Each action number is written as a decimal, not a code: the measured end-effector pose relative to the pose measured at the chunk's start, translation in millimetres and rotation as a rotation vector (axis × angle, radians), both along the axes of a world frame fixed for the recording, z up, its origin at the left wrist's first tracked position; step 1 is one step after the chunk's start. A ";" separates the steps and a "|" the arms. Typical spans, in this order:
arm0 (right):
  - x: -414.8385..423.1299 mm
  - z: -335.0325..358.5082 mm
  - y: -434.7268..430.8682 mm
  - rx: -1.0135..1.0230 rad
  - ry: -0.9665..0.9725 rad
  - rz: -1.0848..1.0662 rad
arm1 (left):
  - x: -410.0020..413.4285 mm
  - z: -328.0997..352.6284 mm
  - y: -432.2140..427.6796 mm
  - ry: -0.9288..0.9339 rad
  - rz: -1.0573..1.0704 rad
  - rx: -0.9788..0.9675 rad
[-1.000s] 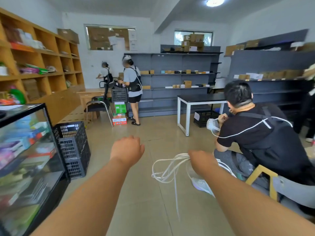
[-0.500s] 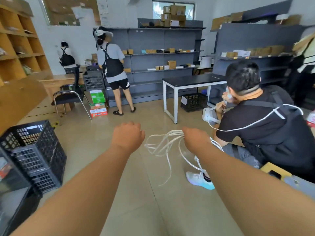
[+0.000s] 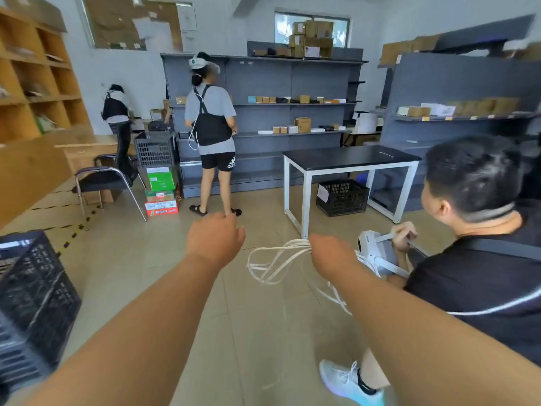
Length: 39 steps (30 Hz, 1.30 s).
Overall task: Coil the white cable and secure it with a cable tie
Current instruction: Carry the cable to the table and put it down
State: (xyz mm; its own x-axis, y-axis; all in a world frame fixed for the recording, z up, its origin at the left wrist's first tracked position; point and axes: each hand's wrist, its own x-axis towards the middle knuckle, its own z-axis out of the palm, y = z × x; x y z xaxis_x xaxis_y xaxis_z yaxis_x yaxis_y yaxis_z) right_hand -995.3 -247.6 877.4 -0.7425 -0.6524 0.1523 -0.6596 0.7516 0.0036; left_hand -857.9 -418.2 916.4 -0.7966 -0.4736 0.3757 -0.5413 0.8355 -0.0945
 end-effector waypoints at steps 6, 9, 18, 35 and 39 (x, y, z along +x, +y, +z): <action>-81.8 7.0 -27.8 0.021 0.017 -0.012 | -88.4 -8.0 -33.8 -0.007 -0.026 0.019; -122.7 5.9 -44.7 0.017 0.019 -0.055 | -132.6 -14.1 -51.0 0.001 -0.058 0.023; -255.1 -10.3 -134.9 0.067 -0.027 -0.162 | -282.4 -38.1 -153.3 -0.042 -0.147 -0.043; -534.3 -12.3 -297.5 0.100 -0.069 -0.418 | -590.3 -30.3 -349.9 -0.077 -0.355 -0.016; -612.3 -20.6 -319.9 0.078 -0.060 -0.422 | -666.6 -36.3 -369.4 -0.037 -0.355 -0.015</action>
